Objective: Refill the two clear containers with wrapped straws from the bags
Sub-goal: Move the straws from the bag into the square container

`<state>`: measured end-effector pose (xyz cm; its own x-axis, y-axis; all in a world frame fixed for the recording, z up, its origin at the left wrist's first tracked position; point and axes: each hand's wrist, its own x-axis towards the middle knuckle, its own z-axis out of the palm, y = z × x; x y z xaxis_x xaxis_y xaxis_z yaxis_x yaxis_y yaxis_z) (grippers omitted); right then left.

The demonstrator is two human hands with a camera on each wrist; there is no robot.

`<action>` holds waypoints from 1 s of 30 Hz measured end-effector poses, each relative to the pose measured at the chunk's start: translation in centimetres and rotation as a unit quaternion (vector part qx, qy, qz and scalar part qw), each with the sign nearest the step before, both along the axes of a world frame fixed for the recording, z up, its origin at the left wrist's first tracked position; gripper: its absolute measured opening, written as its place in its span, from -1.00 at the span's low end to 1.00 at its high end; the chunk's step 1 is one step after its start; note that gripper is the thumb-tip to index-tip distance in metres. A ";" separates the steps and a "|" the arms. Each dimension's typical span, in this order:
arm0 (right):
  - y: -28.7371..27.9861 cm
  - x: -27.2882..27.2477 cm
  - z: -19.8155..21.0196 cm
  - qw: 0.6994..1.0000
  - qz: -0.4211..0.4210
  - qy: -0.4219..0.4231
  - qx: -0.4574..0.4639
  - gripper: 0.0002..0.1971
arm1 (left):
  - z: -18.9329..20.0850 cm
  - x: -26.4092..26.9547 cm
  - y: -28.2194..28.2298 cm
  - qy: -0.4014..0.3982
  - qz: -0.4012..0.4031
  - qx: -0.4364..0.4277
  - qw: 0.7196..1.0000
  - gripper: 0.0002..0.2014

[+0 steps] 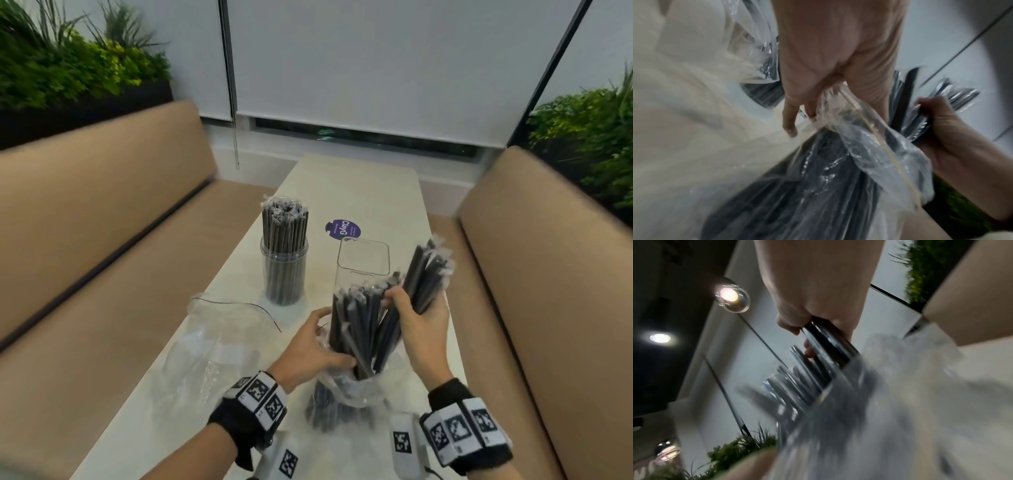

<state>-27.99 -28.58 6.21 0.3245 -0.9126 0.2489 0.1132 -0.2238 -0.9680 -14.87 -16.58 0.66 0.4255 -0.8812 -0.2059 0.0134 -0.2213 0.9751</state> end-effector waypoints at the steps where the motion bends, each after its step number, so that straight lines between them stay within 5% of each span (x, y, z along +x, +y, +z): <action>1: -0.5 -0.1 1.3 1.000 0.005 -0.012 -0.002 -0.87 | -0.1 0.1 0.0 -0.012 0.014 -0.003 1.000 -0.01; 8: -2.1 -1.0 9.4 0.997 0.048 -0.061 -0.024 -0.87 | 1.3 2.2 0.0 -0.014 0.025 -0.034 0.999 -0.32; 13: -5.0 -0.3 15.6 0.977 0.046 -0.197 -0.064 -0.90 | 2.0 2.9 0.7 -0.004 0.032 -0.032 0.999 -0.51; 17: -8.0 3.2 15.6 0.970 -0.016 -0.232 -0.066 -0.81 | 1.9 3.1 1.4 0.017 0.024 -0.034 0.999 -0.54; 22: -10.3 8.3 8.3 0.994 -0.059 -0.084 -0.031 -0.81 | 1.9 3.3 1.8 0.036 0.030 -0.028 0.998 -0.55; 25: -11.3 9.7 4.5 0.999 -0.038 0.036 0.013 -0.63 | 1.9 3.4 2.0 0.031 0.033 -0.023 0.999 -0.55; 30: -12.1 9.7 2.4 0.987 -0.007 0.161 0.015 -0.78 | 2.1 3.7 2.2 0.049 0.048 -0.021 0.997 -0.54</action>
